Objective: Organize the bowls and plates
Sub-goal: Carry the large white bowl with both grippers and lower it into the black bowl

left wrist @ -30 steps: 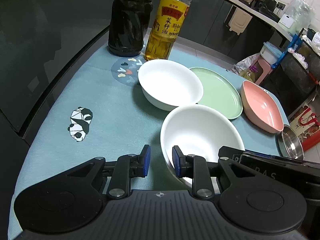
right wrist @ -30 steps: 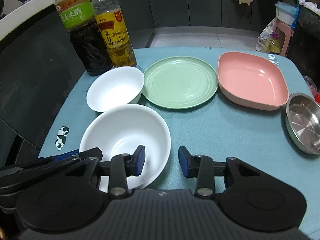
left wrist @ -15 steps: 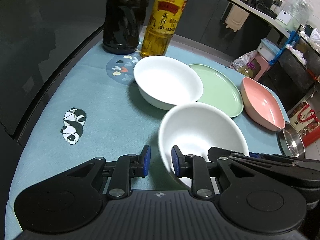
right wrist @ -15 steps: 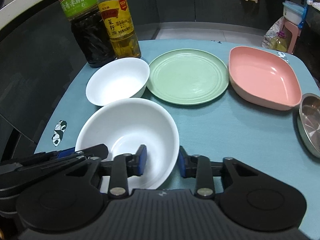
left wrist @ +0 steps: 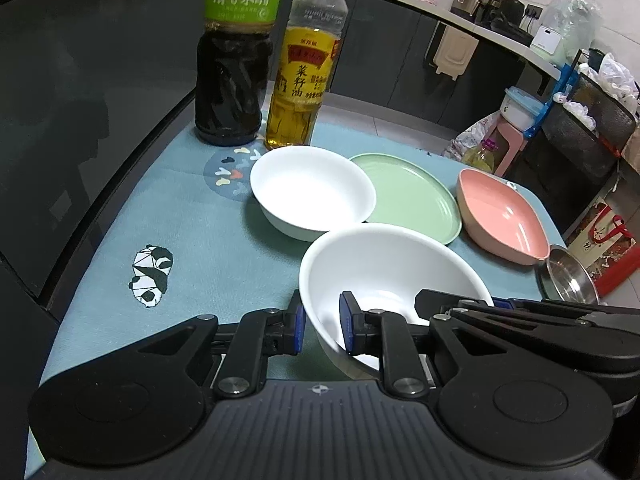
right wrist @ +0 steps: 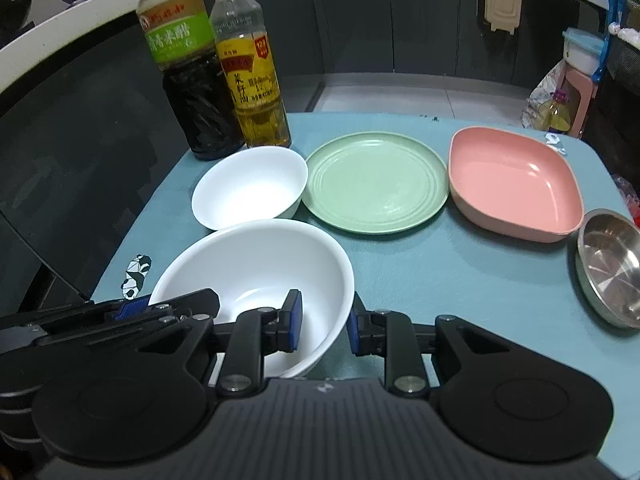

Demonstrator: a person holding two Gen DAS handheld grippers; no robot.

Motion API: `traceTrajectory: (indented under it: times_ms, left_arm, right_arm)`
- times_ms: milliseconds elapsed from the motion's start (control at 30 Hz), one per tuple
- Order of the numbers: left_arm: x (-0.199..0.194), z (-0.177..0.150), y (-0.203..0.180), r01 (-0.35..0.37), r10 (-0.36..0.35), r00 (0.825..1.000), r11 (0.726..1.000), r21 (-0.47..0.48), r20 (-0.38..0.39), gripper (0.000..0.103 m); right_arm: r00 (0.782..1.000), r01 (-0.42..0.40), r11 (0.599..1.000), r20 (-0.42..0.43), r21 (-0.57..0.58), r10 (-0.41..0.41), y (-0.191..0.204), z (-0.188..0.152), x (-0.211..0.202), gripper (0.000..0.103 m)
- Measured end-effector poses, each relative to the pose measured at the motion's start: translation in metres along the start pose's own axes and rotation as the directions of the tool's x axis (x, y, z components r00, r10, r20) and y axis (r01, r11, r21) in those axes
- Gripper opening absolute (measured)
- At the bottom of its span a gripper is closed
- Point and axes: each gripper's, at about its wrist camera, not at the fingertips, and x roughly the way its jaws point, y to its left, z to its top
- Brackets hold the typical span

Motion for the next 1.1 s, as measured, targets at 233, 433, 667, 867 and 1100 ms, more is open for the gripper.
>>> traceTrajectory:
  times_ms: [233, 433, 667, 867, 1100]
  left_arm:
    - [-0.025, -0.002, -0.007, 0.026, -0.026, 0.999, 1.0, 0.011, 0.045, 0.017]
    - [-0.042, -0.009, -0.014, 0.035, -0.037, 0.997, 0.999, 0.021, 0.067, 0.017]
    - [-0.057, -0.019, -0.02, 0.044, -0.046, 0.996, 0.998, 0.037, 0.078, 0.017]
    - [-0.069, -0.031, -0.026, 0.053, -0.057, 0.996, 0.997, 0.055, 0.075, 0.018]
    - [-0.079, -0.05, -0.029, 0.051, -0.056, 0.997, 0.995, 0.08, 0.057, 0.019]
  right_arm:
    - [0.999, -0.014, 1.0, 0.051, 0.007, 0.014, -0.002, -0.003, -0.025, 0.015]
    - [0.997, -0.025, 1.0, 0.078, 0.008, 0.024, -0.002, -0.011, -0.042, 0.015]
    - [0.994, -0.032, 0.999, 0.101, 0.009, 0.031, -0.003, -0.022, -0.06, 0.016]
    - [0.993, -0.027, 1.0, 0.115, 0.005, 0.026, -0.004, -0.036, -0.074, 0.017]
    - [0.993, -0.02, 1.0, 0.12, -0.003, 0.02, -0.003, -0.05, -0.084, 0.017]
